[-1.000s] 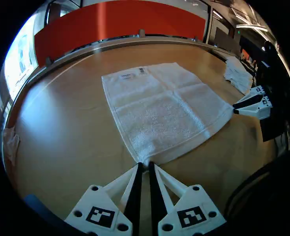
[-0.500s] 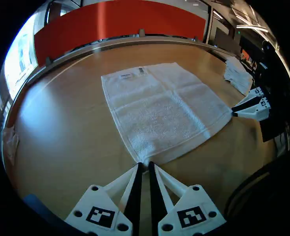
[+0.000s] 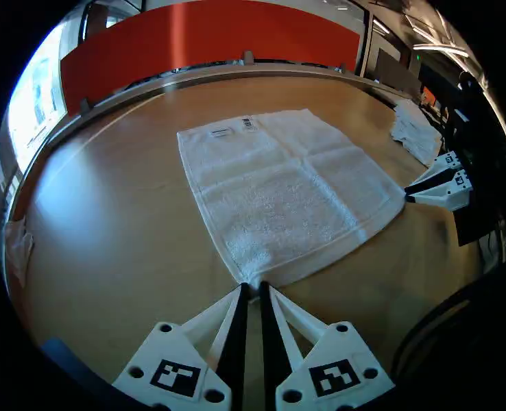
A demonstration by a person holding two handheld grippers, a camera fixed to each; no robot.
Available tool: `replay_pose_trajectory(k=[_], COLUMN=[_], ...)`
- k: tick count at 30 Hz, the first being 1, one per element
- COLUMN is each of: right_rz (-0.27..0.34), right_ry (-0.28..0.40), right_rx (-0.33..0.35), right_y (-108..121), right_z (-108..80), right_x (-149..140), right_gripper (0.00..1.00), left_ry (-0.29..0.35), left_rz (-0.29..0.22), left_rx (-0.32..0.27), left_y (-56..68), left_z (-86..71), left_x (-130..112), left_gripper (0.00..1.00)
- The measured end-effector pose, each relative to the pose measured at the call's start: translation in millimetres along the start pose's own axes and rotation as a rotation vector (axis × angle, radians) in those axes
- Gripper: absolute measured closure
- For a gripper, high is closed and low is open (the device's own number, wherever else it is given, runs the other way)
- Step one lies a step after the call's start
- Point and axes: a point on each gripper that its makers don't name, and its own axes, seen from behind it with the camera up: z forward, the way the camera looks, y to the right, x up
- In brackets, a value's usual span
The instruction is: Fold towel
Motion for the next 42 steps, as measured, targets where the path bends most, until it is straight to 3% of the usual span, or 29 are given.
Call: replay_pose_trajectory(k=[24,30,42], right_rz=[0.011,0.008,-0.015], right_ry=[0.050,0.077,0.145], right_rx=[-0.006,-0.006,-0.004], right_y=[4.2,5.1,3.0], right_z=[-9.2,-20.0,-62.0], right_x=[20.6,35.8,79.2], right_gripper=[0.96,0.96,0.96], left_ry=[0.014,0.028,0.057], left_rz=[-0.025,-0.054,-0.077], left_rx=[-0.016,-0.022,-0.029], left_y=[4.5,2.8,-1.6], left_z=[-1.8,-13.0,-54.7], left_x=[12.7,25.1,58.6], left_gripper=[0.89,0.89,0.89])
